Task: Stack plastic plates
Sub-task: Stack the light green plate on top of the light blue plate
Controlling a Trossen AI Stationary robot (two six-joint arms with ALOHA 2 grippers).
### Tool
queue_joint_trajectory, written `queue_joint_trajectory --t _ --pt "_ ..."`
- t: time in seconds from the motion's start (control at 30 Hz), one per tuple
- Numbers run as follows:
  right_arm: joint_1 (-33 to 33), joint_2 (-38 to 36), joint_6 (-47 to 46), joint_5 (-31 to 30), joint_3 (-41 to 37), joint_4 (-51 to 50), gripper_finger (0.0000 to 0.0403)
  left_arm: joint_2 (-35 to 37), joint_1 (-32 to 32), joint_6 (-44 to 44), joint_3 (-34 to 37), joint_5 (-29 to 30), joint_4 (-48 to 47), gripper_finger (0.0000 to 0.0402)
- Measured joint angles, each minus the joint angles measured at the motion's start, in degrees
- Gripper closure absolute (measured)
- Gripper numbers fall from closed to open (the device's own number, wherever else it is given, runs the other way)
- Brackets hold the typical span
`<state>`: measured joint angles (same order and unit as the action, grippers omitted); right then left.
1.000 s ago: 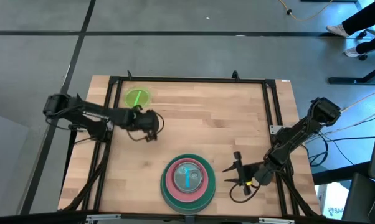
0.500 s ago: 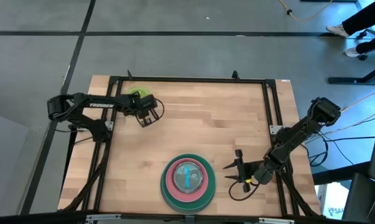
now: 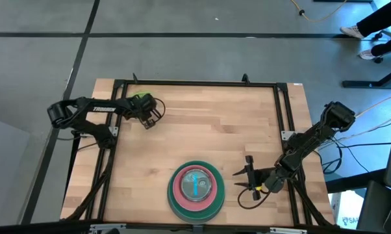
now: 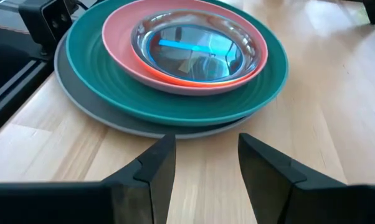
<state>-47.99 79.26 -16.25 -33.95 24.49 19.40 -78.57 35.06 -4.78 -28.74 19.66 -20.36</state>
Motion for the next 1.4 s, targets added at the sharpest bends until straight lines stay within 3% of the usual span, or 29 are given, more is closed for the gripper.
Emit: queue_joint_trajectory --t 0.13,0.27,0.33,0.47,0.67,0.9,1.07,1.2,1.4 --pt "0.0 0.0 0.0 -1.01 0.0 0.0 0.0237 0.12 1.86 0.44 1.9 -0.82 2.71 0.0325" --pt "0.0 0.0 0.0 -1.64 0.0 -0.04 0.0237 -0.06 2.21 1.62 2.12 -0.73 3.08 0.0367" --pt "0.0 0.0 0.0 -1.66 0.0 0.0 0.0237 -0.12 1.54 2.02 2.05 -0.05 3.28 0.0391" --pt "0.0 0.0 -0.13 -1.64 0.0 0.07 0.0237 -0.05 -1.53 4.97 -0.26 1.44 0.07 0.0398" --pt "0.0 0.0 -0.39 -1.64 0.0 0.13 0.0237 2.61 -12.76 9.9 -8.85 0.99 -6.61 0.04" --pt "0.0 0.0 -1.87 -1.5 0.02 0.24 0.0237 3.25 -30.3 16.21 -21.47 -0.15 -12.96 0.0401" --pt "0.0 0.0 -3.94 -0.28 0.02 0.26 0.0237 2.89 -42.52 20.86 -26.79 -0.24 -9.86 0.0401" --pt "0.0 0.0 -4.43 0.02 0.02 0.28 0.0237 2.5 -51.49 23.34 -26.6 -0.28 -0.66 0.0401" --pt "0.0 0.0 -6.19 0.05 0.04 1.54 0.0237 -3.82 -62.03 27.14 -26.48 1.15 9.43 0.0401"
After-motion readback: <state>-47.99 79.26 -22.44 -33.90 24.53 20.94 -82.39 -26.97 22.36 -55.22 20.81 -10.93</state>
